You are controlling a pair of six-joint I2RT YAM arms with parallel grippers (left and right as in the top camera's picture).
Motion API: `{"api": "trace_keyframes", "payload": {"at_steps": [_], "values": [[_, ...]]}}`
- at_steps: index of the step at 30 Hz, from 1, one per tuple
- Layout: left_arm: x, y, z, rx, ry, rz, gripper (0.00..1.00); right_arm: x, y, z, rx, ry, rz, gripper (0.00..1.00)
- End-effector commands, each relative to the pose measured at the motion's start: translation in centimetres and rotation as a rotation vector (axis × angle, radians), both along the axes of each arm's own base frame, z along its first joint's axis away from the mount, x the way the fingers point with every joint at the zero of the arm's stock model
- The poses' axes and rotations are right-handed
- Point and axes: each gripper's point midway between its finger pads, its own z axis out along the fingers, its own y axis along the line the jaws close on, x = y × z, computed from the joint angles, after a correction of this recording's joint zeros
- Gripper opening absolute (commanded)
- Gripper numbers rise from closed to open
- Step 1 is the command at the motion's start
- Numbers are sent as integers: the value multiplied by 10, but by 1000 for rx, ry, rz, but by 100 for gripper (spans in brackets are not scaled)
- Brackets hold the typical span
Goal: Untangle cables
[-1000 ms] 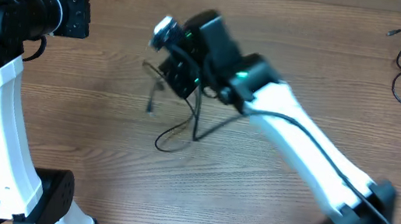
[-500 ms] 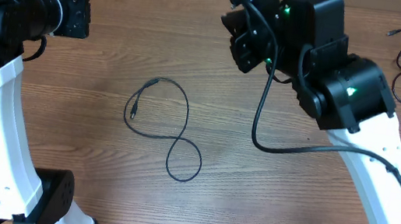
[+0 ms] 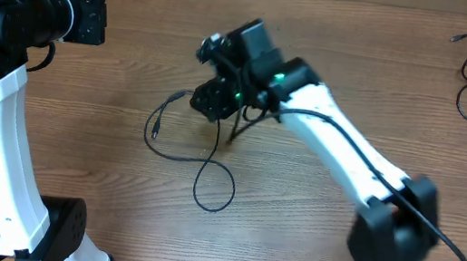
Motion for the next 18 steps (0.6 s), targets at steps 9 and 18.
{"api": "trace_keyframes", "payload": {"at_steps": [9, 18], "values": [[-2, -3, 3, -15, -10, -16, 4, -42, -33, -101, -239, 540, -540, 95], [-2, -3, 3, -15, -10, -17, 4, -71, -15, -104, -284, 546, -474, 100]]}}
